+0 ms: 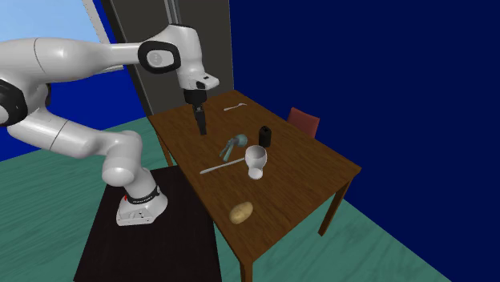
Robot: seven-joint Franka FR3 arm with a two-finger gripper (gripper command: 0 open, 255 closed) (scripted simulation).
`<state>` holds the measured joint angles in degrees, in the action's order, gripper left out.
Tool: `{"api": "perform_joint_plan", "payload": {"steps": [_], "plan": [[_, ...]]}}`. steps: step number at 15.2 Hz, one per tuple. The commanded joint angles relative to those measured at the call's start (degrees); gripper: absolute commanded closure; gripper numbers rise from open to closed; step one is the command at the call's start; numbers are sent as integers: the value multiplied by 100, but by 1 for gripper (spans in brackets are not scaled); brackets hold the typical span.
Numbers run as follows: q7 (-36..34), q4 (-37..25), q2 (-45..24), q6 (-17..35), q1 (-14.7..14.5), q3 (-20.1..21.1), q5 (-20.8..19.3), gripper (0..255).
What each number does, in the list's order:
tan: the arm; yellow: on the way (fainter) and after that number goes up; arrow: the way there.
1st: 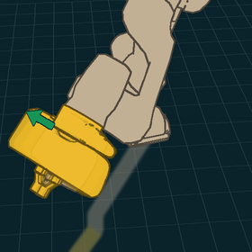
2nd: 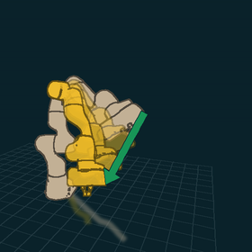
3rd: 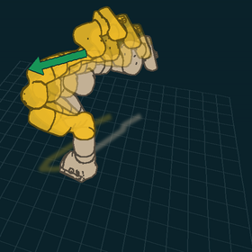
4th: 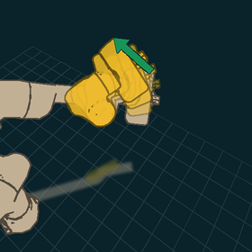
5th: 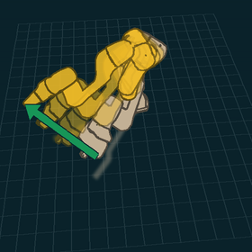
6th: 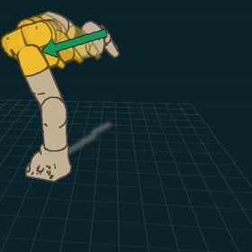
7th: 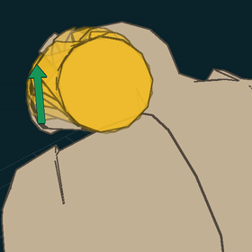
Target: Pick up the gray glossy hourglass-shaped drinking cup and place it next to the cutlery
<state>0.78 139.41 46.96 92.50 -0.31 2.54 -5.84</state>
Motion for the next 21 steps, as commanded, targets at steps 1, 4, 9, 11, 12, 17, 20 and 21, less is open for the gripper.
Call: {"api": "perform_joint_plan", "payload": {"steps": [1,4,9,11,12,17,20,21], "plan": [[0,0,0,0,0,0,0,0],[22,143,-416,677,47,-99,-60,0],[57,203,-1257,1774,120,-256,-147,0],[73,164,-1635,2192,149,-313,-172,0],[82,131,-1831,2395,162,-341,-182,0],[139,-164,-2862,3327,213,-472,-201,0],[190,-441,-3505,3810,235,-541,-177,0],[211,-549,-3722,3957,242,-562,-162,0]]}}
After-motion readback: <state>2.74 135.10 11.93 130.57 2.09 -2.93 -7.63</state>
